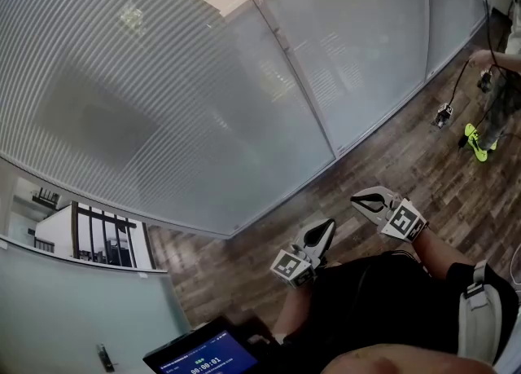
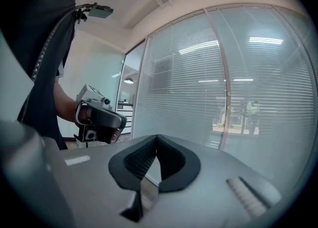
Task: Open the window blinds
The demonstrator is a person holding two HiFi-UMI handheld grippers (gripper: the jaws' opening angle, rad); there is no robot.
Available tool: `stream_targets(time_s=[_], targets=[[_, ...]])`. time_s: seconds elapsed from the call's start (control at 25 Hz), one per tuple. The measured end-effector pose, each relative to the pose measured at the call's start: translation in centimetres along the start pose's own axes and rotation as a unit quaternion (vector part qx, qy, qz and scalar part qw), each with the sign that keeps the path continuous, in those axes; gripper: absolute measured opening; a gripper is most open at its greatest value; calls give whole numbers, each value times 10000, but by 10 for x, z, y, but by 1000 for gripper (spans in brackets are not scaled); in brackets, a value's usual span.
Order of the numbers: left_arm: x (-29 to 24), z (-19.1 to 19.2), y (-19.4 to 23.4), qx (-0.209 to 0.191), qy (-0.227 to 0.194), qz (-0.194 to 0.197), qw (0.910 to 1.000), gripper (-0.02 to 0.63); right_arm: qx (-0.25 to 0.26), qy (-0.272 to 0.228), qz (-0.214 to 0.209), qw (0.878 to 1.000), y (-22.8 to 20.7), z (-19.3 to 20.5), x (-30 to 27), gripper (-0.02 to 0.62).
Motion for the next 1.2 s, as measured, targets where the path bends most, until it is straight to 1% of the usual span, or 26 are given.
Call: stream_targets(time_s=[0.12,0.4,0.64,0.72,0.84,0.92,1.2], targets=[[-1,2,0,16,2,27,10000,2,43,49,-130,9999,5,0,2,6],[-2,3,2,-37,130,-27,9999,2,123,109,-270,9995,11,0,-1,6],[-2,7,2,-46,120,-45,9999,2,69,127,-298,9995,12,3,1,6],[-2,5,-1,37,156,-47,9999,2,40,123,-308,9994,13,4,3,6],[-4,4,-1,330,13,14,9995,2,-2,151,-300,9994,11,7,7,6],[-7,3,0,410,-10,8,9992,2,-42,164,-302,9994,10,9,9,6],[-8,3,-4,159,265,-6,9995,2,-129,226,-237,9994,8,18,14,6]])
Point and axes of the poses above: the fingertips, and each gripper's own axes: x backward along the fingers, y to its left, z out of its underside, the point moved 8 cm from there along x, backward along the fingers, and after that the axes turned 7 degrees about y, right-handed, at the moved point
